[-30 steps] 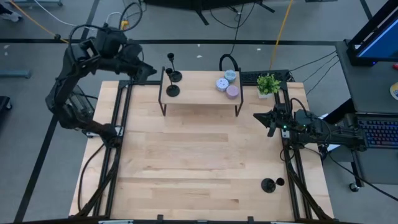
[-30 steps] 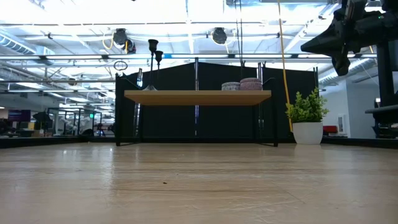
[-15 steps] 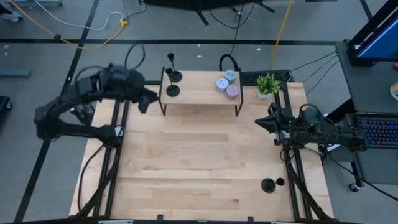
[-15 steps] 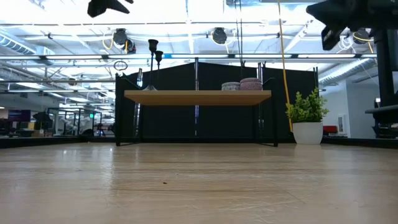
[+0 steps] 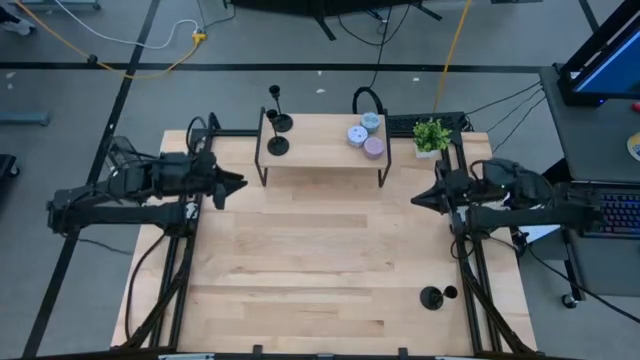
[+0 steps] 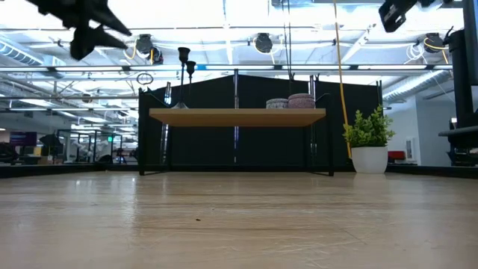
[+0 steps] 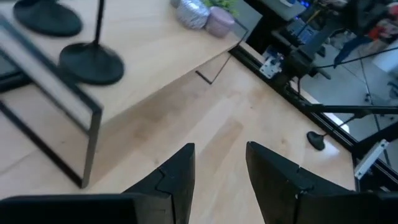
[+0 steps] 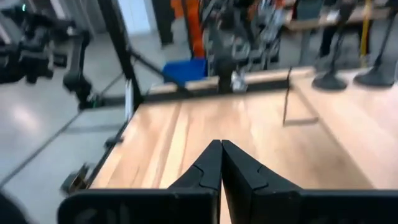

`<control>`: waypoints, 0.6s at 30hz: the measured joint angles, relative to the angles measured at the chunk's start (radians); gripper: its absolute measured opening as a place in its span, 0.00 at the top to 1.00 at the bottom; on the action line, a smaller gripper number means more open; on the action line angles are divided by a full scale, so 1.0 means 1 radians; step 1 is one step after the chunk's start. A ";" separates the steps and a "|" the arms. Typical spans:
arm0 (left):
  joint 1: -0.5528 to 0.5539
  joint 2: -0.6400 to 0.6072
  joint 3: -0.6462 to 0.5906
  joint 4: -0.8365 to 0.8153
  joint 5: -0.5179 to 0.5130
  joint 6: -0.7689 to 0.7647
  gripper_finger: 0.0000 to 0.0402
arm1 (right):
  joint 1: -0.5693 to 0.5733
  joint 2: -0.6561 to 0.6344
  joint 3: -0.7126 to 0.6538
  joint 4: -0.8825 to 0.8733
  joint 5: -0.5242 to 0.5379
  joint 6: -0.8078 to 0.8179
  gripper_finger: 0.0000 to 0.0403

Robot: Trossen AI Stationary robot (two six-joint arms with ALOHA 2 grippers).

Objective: Pick & Place candle stick holders
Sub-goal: Put the black candle holder on the shelf

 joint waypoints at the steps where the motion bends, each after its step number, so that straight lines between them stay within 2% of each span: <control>1: -0.007 -0.019 -0.020 0.002 -0.015 -0.010 0.63 | 0.013 0.024 0.037 -0.052 0.000 -0.001 1.00; 6: -0.037 -0.092 -0.094 0.068 -0.052 -0.010 0.63 | 0.090 0.141 0.210 -0.265 0.003 0.004 1.00; 12: -0.063 -0.125 -0.142 0.119 -0.081 0.016 0.63 | 0.196 0.277 0.379 -0.399 0.015 0.007 1.00; 18: -0.126 -0.101 -0.145 0.204 -0.113 0.003 0.63 | 0.327 0.391 0.512 -0.556 0.117 0.040 1.00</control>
